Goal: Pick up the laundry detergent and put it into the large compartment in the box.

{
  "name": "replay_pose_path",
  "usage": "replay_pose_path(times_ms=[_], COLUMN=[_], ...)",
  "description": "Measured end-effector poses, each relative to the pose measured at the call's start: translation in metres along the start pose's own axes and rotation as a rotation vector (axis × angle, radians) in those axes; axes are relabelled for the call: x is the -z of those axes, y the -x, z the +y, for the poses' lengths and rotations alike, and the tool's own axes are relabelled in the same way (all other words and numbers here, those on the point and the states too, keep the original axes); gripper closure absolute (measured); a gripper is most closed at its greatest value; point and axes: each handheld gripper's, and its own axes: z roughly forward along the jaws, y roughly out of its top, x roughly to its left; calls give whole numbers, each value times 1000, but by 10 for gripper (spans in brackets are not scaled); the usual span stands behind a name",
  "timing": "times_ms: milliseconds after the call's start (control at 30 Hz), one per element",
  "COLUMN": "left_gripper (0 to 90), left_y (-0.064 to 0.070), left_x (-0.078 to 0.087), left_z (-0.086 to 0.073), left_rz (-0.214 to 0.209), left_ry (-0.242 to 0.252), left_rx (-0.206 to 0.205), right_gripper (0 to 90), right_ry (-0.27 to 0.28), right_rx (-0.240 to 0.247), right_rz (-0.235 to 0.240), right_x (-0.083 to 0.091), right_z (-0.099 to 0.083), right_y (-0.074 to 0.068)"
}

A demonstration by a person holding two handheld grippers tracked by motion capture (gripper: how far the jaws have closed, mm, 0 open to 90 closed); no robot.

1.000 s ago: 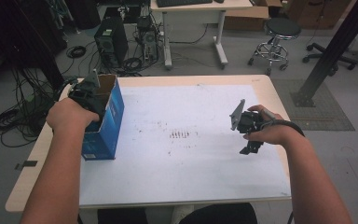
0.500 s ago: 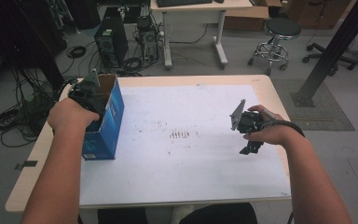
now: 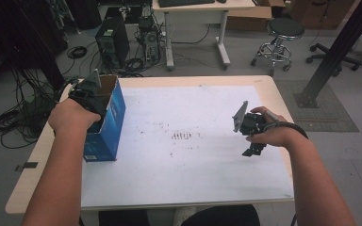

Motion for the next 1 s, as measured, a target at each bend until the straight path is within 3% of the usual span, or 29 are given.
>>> replay_pose_path(times_ms=[467,1000], left_gripper=[319,264], left_y=[1,1], left_x=[8,19], left_z=[-3,-8], left_rz=[19,9], left_ry=[22,40], left_rx=[-27,-34], right_gripper=[61,61], right_ry=[5,11], right_rx=[1,12], right_rz=[1,-5], right_x=[-1,1], right_z=[1,5], right_y=[-1,-2])
